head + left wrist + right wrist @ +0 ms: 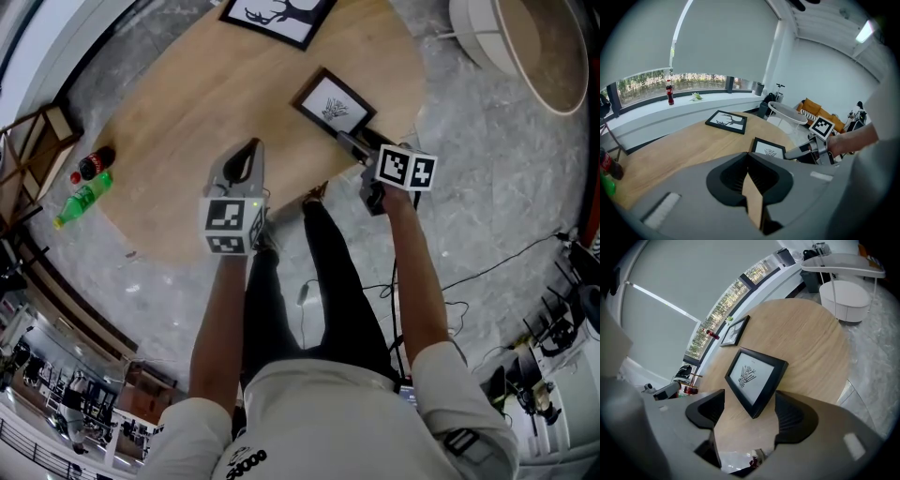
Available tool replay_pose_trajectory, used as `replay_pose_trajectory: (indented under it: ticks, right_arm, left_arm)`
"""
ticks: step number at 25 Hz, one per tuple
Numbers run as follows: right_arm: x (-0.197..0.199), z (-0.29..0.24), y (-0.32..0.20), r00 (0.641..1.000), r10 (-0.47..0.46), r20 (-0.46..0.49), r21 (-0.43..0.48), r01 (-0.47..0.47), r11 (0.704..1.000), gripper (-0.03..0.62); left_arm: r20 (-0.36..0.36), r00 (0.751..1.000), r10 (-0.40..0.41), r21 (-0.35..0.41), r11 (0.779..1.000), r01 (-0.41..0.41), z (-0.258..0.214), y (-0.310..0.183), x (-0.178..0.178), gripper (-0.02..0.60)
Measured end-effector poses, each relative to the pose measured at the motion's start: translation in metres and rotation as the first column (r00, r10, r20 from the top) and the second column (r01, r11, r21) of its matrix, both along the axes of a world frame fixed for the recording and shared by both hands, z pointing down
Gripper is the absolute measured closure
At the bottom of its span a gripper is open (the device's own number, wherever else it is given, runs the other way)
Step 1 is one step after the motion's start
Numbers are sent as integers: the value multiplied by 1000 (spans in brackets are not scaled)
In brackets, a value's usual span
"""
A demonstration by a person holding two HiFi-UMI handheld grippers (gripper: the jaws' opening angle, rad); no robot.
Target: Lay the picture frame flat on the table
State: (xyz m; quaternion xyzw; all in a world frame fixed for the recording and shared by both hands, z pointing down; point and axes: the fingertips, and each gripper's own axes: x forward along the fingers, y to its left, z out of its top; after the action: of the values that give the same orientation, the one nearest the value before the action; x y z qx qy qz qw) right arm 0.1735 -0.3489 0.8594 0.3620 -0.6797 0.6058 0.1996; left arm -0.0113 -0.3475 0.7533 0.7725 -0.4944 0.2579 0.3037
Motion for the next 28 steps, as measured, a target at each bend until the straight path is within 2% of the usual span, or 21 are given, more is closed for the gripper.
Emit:
replay_pose_trajectory:
  ticks: [4,8,13,15,17,18,20,23,28]
  right_arm:
    - [4,-18,11,1000,6,-18,15,-5,1000,261]
    - [7,-59,32,998,-26,-59,66,30,997,275]
    - [25,-142,58,976,-19,-218,222,68,973,358]
    - [26,-179,73,964,4,-265,273,71,959,381]
    - [27,-217,88,950,46,-308,318,58,946,434]
    - [27,-235,95,942,72,-328,342,47,938,463]
    - [29,-273,102,926,132,-353,401,23,916,481]
    - [29,-329,101,906,216,-363,507,-2,862,502]
    - [14,-419,133,880,284,-380,621,15,784,531]
  left_arm:
    - [-1,1000,8,2,1000,-8,-8,12,-5,572]
    - [-9,1000,14,13,1000,-14,-30,25,-13,572]
    - [-62,998,26,72,997,-21,-87,35,-15,572]
    - [-69,996,52,108,993,-44,-117,42,-19,572]
    - [-73,995,75,145,987,-64,-148,50,-25,571]
    - [-75,993,86,165,984,-72,-164,53,-28,572]
    - [-77,991,109,215,972,-90,-195,56,-34,572]
    - [-62,989,137,302,947,-113,-241,57,-45,572]
    - [-41,990,137,367,923,-113,-306,98,-75,571]
